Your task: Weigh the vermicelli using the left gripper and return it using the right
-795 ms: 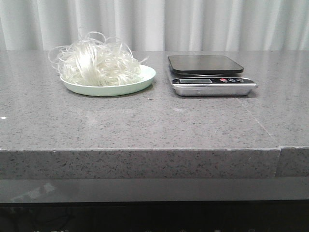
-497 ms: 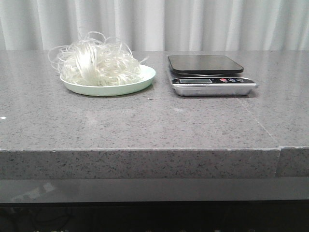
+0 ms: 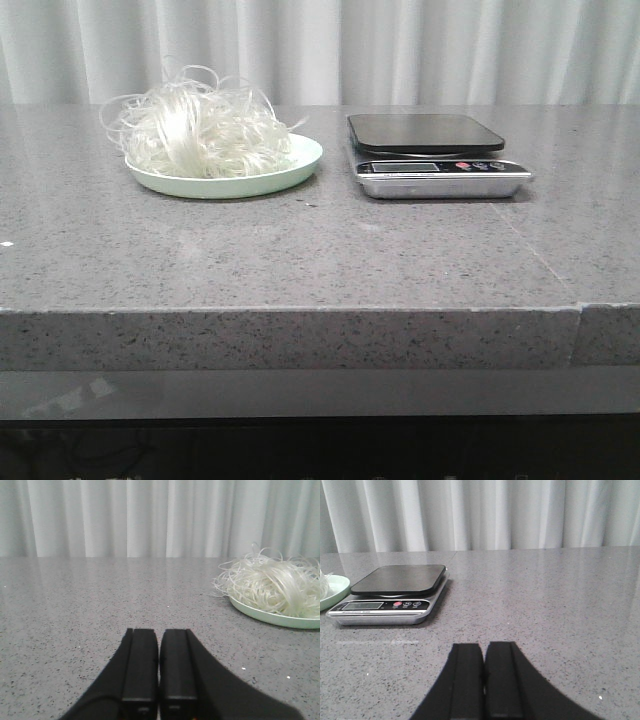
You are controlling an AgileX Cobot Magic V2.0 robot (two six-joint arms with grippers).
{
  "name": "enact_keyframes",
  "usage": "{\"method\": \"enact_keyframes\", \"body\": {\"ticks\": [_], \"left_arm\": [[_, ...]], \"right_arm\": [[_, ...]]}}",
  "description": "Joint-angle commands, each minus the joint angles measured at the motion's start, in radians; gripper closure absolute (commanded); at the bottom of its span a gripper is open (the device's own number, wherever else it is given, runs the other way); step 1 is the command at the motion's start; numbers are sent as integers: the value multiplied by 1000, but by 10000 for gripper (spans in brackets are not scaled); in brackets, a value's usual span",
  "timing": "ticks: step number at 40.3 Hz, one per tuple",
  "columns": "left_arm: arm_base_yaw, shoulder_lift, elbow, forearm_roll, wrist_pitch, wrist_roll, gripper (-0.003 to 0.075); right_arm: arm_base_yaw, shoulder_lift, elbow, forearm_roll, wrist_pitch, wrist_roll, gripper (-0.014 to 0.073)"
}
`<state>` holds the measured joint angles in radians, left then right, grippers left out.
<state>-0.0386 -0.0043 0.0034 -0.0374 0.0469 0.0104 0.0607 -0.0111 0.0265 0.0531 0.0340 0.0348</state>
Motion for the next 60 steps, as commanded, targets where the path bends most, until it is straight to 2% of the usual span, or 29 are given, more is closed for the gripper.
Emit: {"method": "enact_keyframes", "body": {"ticks": [1,6,10,15,26,39,48,60], "left_arm": [[0,-24,39,-8,-80,0,564],[0,-24,39,-8,-82,0,564],[0,-24,27,-8,-141,0,564],[0,-20,-63,-8,-132,0,564],[0,6,-389,-6,56,0,564],[0,219,-719,-6,327,0,564],[0,339,-752,-6,417,0,564],[0,412,-687,-6,452,0,564]], "right_arm": [[-6,-16,-4,2,-91,-9,436],[-6,-16,-12,2,-87,-9,436],[-6,-16,-44,3,-71,-9,436],[-6,-16,-127,3,-9,-9,436],[-6,27,-389,3,181,-9,436],[-6,255,-699,3,424,-9,436],[-6,404,-761,3,504,-9,436],[-6,558,-761,3,555,-9,436]]}}
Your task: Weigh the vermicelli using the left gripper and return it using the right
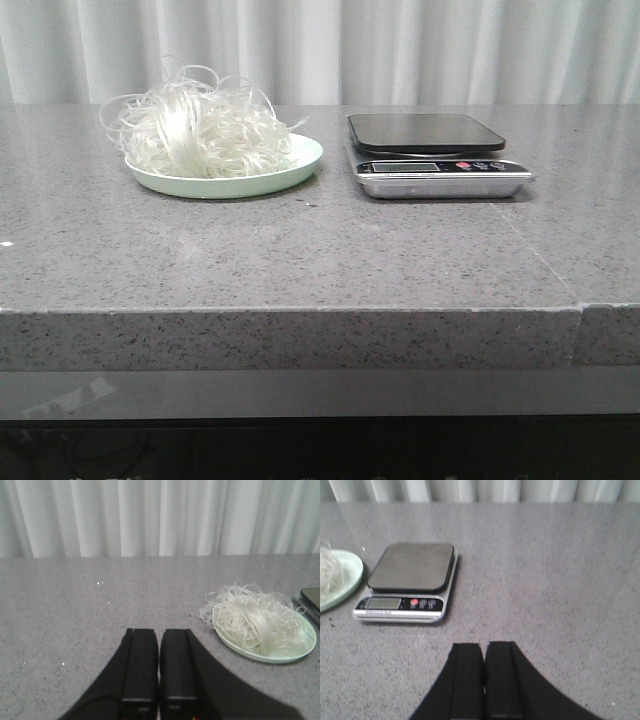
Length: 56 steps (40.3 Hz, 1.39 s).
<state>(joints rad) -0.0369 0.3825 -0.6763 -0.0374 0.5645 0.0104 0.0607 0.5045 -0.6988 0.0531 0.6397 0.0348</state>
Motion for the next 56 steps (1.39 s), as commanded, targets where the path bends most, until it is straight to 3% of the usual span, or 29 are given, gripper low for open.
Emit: {"method": "enact_keyframes", "body": {"ticks": [1,20,23,29,33,44,56], "left_arm": [[-2,31,-4,-6,-66,0,564],[-2,36,59,-8,-60,0,557],[-2,36,59,-8,-50,0,511],[-2,36,59,-8,-43,0,286],[-2,36,59,-8,-43,0,239],[-13,141,-37,-23,-3,2,239],[-183,387,-180,-36,-5,6,239]], "right_arm": [[-6,54,-35,3,-48,-9,436],[-6,157,-33,3,-17,-9,429],[-6,157,-33,3,-14,-9,368],[-6,157,-33,-1,-14,-9,109],[-6,157,-33,-1,-14,-9,17],[-6,157,-33,-1,-11,-9,18],[-6,157,-33,-1,-11,-9,18]]}}
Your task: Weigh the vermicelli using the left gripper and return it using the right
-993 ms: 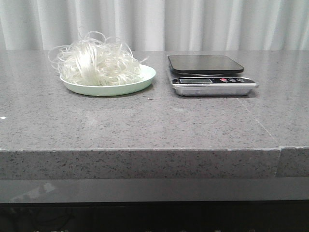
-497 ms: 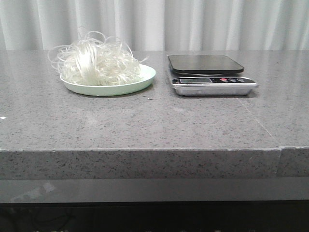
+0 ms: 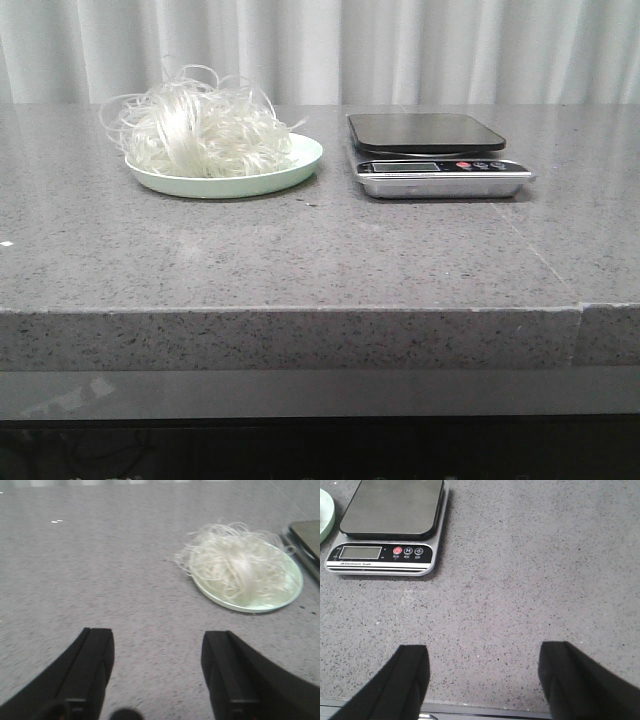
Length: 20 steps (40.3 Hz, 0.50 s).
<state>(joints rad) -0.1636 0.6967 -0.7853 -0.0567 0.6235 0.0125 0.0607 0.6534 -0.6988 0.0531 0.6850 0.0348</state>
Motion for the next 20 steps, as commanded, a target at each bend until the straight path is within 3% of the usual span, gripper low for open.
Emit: {"method": "enact_keyframes", "body": {"ticks": [1,10,20], "left_arm": [[-77,99,-86,-16,-66,4,239],[-228,310,-197,-16,-122,4,239],[-270,551,-333,-50,-117,4,239]], "right_arm": [[-6,8,-33,-1,-56,-9,18],[-6,8,-33,-1,-56,-9,18],[-6,8,-33,-1,-56,-9,18]]}}
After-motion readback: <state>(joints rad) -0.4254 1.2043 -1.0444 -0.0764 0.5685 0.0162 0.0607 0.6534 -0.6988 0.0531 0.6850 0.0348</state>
